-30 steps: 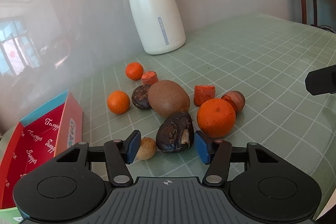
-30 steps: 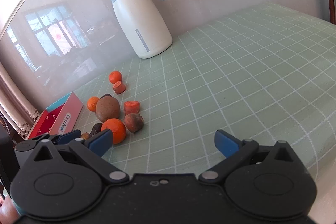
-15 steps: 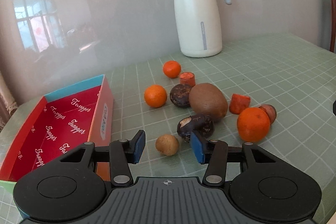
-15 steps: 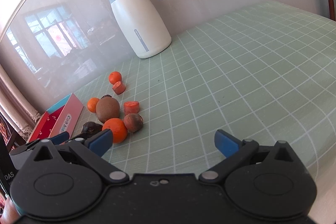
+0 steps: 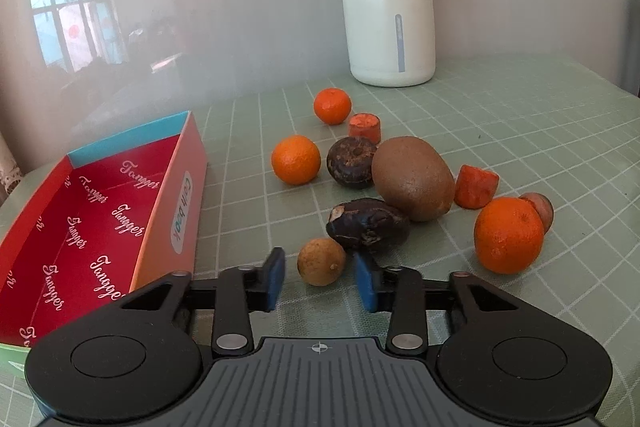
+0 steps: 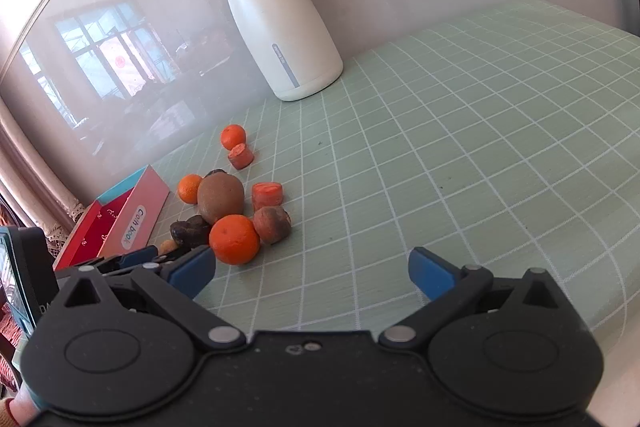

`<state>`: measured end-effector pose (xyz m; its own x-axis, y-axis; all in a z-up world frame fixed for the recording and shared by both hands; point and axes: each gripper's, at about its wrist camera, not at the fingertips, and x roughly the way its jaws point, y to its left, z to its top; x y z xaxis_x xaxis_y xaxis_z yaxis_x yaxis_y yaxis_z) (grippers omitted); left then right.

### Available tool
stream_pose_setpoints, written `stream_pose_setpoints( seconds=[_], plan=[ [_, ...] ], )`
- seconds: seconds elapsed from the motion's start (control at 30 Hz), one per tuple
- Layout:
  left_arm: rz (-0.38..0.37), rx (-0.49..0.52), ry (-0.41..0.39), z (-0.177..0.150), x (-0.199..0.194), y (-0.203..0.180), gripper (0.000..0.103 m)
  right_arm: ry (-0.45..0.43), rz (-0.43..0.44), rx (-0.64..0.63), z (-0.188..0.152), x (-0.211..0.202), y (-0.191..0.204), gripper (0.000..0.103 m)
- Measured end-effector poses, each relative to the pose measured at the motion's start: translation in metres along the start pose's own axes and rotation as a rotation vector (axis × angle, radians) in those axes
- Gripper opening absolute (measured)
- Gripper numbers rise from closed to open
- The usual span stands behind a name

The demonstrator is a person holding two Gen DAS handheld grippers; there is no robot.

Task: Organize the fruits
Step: 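Reach the left gripper to the small tan round fruit and close on it, then carry the tan fruit with the left gripper into the red box and release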

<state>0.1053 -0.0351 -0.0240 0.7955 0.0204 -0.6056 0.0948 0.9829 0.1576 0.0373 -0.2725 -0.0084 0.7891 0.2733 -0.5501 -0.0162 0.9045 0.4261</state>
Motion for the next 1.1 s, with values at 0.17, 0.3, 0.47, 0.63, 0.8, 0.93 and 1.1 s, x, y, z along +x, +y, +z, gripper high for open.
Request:
stream_pose_setpoints(
  seconds=[0.17,0.3,0.47,0.63,0.8,0.93,1.1],
  plan=[
    [0.005,-0.011,-0.009,-0.002,-0.001,-0.001,0.026,-0.004,-0.012,0.0,0.0,0.001,-0.002,0.103],
    [0.004,0.0,-0.039,-0.003,-0.01,-0.002,0.026,-0.008,-0.026,-0.003,0.0,-0.001,-0.003,0.103],
    [0.002,-0.017,-0.056,-0.003,-0.016,0.003,0.026,-0.013,-0.067,-0.023,0.0,0.0,-0.002,0.103],
    [0.0,-0.015,-0.058,-0.004,-0.017,0.003,0.026,-0.027,-0.134,-0.051,-0.001,0.0,0.002,0.103],
    [-0.01,-0.011,-0.057,-0.004,-0.017,0.001,0.026,-0.023,-0.18,-0.084,-0.001,0.005,0.008,0.103],
    [-0.013,-0.018,-0.048,-0.004,-0.016,0.001,0.026,-0.008,-0.167,-0.112,-0.003,0.008,0.013,0.103],
    [-0.018,-0.009,-0.054,-0.005,-0.018,-0.001,0.026,-0.004,-0.168,-0.114,-0.003,0.009,0.015,0.103]
  ],
)
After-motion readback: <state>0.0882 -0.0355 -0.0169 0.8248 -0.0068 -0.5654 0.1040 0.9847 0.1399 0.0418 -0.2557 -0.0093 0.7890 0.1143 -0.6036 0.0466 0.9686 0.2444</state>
